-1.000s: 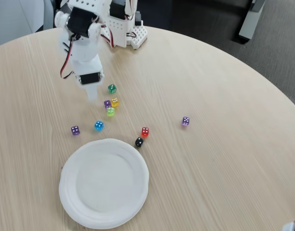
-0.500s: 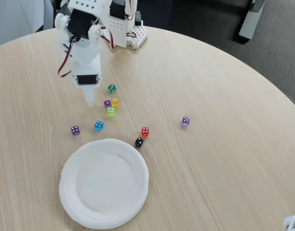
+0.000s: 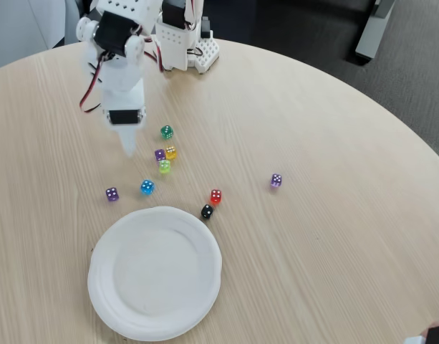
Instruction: Pick a purple dice and put it in the plate.
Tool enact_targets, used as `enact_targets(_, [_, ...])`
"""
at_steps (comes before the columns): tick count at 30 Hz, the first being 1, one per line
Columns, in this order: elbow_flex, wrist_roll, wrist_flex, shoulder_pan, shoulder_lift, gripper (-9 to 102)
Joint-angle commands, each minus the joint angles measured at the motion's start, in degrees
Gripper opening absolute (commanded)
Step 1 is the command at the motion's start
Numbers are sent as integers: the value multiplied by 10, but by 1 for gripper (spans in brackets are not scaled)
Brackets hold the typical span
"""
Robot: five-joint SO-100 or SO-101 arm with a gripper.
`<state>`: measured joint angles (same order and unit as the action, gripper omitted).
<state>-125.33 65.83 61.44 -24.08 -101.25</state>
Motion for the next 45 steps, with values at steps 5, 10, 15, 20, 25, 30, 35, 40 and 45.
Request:
enact_targets(5, [13, -22, -4, 1, 12, 16])
enact_targets(10, [13, -32, -2, 18, 14, 16])
enact_targets(15, [13, -14, 1, 60, 14, 16])
enact_targets(20, [13, -9, -3, 76, 14, 16])
enact_targets(25, [18, -9, -4, 105, 14, 18])
enact_targets(30, [18, -2, -4, 135, 14, 18])
enact_targets(35, [14, -4, -4, 136, 14, 17])
enact_targets(40, [14, -12, -4, 136, 14, 16])
enact_targets(45, [13, -19, -4, 131, 14, 15])
